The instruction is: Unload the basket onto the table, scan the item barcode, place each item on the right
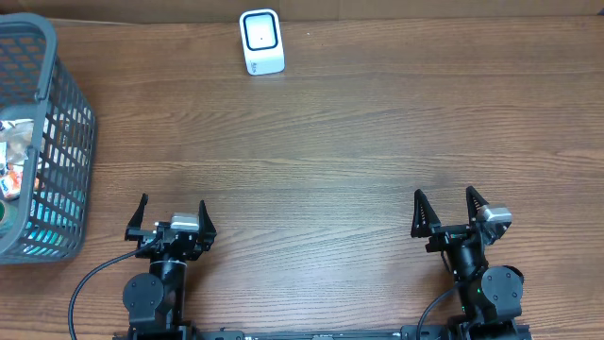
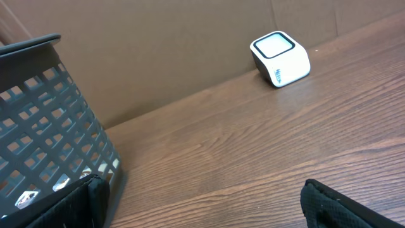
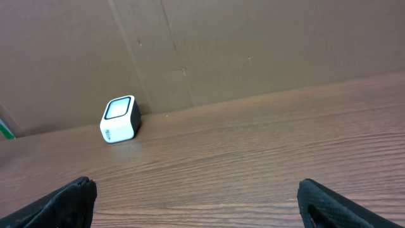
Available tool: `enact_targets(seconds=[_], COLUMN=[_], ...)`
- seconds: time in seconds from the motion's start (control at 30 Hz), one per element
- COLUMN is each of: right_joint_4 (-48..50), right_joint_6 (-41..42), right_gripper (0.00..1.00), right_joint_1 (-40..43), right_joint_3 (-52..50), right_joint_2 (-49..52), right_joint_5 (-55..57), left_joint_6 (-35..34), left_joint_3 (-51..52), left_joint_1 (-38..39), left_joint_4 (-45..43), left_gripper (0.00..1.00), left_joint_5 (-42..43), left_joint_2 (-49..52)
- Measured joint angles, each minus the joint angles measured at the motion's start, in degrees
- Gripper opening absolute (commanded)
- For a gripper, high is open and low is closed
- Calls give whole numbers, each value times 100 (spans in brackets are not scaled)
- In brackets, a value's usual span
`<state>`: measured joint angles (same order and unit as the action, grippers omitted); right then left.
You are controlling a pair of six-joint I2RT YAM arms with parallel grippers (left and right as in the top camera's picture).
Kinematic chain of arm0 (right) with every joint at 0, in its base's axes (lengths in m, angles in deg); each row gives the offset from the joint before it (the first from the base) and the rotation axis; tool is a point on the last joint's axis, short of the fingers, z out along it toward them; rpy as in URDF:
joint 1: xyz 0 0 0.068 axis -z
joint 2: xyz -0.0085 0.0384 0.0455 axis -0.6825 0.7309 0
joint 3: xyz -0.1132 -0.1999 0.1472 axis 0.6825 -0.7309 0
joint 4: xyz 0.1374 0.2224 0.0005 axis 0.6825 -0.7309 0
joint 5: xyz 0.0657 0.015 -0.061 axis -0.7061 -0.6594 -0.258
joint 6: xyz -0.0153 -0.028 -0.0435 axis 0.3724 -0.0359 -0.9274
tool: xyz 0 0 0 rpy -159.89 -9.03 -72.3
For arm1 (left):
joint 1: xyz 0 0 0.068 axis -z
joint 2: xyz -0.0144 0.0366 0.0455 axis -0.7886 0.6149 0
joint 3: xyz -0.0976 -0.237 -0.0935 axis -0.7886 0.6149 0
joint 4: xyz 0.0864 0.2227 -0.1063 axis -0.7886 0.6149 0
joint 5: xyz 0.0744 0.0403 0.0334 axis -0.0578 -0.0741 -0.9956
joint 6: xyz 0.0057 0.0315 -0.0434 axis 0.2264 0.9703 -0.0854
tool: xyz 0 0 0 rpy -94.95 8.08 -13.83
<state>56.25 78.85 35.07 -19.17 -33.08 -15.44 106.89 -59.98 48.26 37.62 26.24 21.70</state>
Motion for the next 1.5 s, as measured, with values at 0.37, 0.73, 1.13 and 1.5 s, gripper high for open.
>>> enact_targets(seconds=[0.37, 0.73, 1.13, 1.5], right_joint_4=[-2, 2, 2, -2], right_joint_6=[0, 2, -2, -2], right_gripper=[100, 100, 100, 100], right_joint_1=[262, 264, 264, 262], right_joint_3=[0, 0, 0, 0], right_joint_2=[0, 0, 0, 0], right_joint_5=[-22, -22, -20, -22], left_joint_6=[0, 0, 0, 0], left_joint_3=[0, 0, 0, 0], left_joint_1=[0, 0, 0, 0], left_joint_4=[0, 0, 0, 0], left_gripper=[99, 100, 100, 100], left_joint_5=[0, 0, 0, 0], left_joint_2=[0, 0, 0, 0])
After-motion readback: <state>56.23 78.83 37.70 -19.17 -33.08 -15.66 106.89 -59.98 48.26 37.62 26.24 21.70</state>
